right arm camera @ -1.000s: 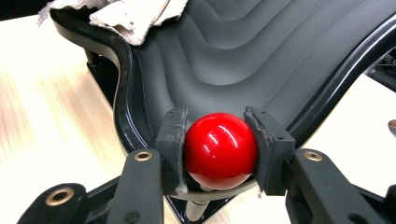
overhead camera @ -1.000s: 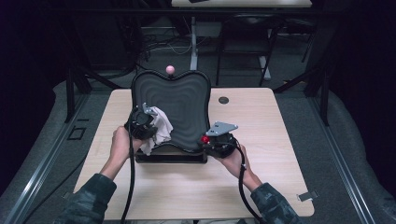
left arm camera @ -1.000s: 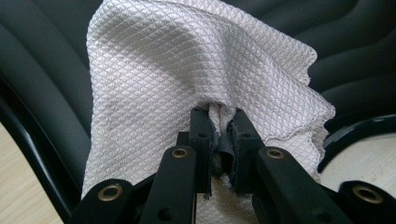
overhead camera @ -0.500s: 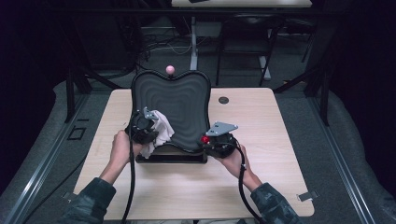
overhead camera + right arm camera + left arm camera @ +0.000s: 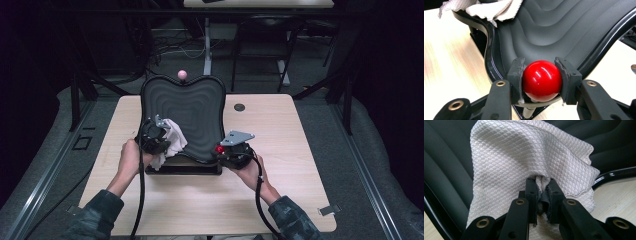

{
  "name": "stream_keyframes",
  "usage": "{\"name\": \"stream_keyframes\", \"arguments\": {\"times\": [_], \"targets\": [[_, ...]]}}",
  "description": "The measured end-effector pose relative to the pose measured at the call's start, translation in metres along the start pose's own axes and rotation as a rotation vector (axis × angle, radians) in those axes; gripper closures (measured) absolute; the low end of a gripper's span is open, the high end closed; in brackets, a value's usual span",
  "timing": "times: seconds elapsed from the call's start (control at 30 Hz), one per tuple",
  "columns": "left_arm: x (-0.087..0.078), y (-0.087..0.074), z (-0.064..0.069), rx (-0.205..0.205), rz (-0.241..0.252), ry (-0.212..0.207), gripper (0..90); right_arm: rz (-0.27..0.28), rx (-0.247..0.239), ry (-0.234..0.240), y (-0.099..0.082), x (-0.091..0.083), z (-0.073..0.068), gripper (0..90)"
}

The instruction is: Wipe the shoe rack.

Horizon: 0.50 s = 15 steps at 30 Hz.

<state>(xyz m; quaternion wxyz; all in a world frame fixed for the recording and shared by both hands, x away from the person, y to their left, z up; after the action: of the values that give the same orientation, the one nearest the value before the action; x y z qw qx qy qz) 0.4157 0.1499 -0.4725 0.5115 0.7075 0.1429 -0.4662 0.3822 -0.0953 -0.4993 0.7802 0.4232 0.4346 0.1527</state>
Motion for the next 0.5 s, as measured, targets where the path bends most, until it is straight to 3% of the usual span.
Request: {"name": "stream_keyframes", "arguments": {"times": [0.23,0.5], "targets": [[0.002,0.015,-0.002,0.007,-0.009,0.007,81.9,0.0,-0.002,0.0,0.0,0.0,0.0,60.0],[0.003,0.035,-0.014,-0.012,-0.003,0.039,81.7,-0.002,-0.003,-0.001,0.0,0.0,0.0,60.0]]}}
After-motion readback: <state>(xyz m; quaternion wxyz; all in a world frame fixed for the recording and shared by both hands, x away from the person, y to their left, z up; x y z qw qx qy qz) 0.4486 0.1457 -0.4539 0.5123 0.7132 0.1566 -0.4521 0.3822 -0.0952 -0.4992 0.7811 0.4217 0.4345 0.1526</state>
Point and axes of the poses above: each handheld gripper's, and its own axes: x roughly forward along the jaws, y roughly out of its top, z roughly to its right, the point moved 3 cm from there along x, roughly forward along the jaws, and after that the axes turned 11 degrees about -x, right-handed, at the moved point
